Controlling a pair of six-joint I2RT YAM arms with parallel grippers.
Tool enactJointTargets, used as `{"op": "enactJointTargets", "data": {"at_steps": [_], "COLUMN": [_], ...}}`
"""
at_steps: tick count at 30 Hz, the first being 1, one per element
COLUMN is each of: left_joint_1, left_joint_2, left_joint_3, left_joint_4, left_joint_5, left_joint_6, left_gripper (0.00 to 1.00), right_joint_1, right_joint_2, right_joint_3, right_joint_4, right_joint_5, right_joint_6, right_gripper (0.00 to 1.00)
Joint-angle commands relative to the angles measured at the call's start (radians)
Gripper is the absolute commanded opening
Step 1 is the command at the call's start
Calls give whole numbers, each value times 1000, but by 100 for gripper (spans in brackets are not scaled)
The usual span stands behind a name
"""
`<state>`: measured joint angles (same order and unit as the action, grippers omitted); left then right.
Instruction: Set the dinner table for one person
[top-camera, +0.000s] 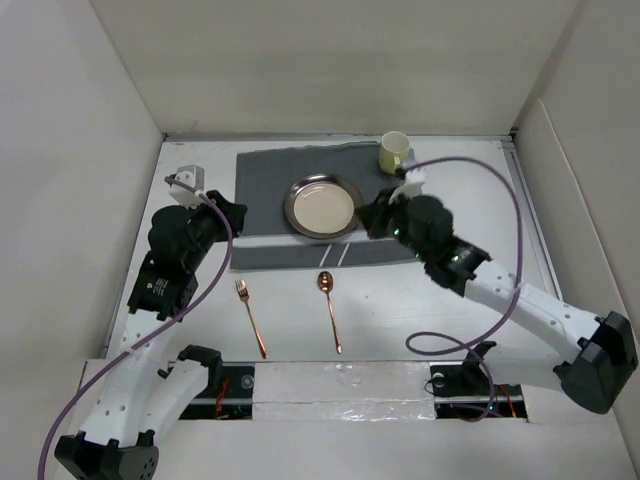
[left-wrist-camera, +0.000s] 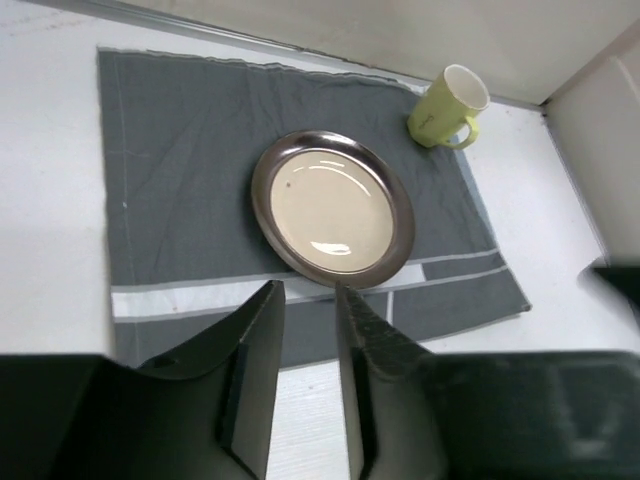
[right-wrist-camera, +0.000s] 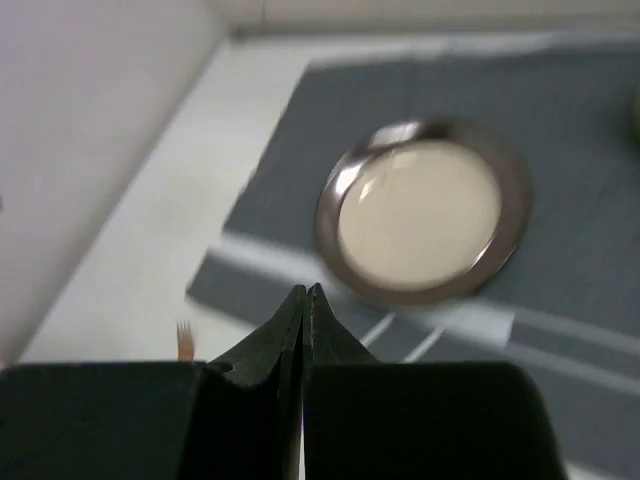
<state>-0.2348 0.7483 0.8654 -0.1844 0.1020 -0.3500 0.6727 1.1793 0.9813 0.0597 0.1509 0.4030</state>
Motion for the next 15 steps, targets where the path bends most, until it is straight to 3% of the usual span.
{"op": "enactJointTargets", "data": {"at_steps": [1, 3, 4, 7, 10, 15], "left_joint_1": [-1, -1, -1, -1, -1, -1], "left_joint_2": [-21, -35, -46, -64, -63, -40], "left_joint_3": [11, 12, 12, 17, 9, 14], "left_joint_4": [31, 36, 33, 26, 33, 25], "left_joint_5": [27, 28, 22, -10, -15, -16], "left_joint_6": [6, 8, 11, 14, 13, 17], "left_gripper": [25, 32, 33, 34, 34, 34], "right_joint_1": [158, 319, 371, 511, 585, 648], "right_joint_2": [20, 19, 23, 68, 175, 373], "right_joint_3": [-172, -210, -226, -237, -218, -106], "right_joint_4": [-12, -29, -55, -118, -154, -244], "right_joint_5": [99, 131, 163, 268, 347, 493], "right_joint_6": [63, 86, 105, 183, 232, 304], "right_gripper": [0, 4, 18, 39, 44, 42]}}
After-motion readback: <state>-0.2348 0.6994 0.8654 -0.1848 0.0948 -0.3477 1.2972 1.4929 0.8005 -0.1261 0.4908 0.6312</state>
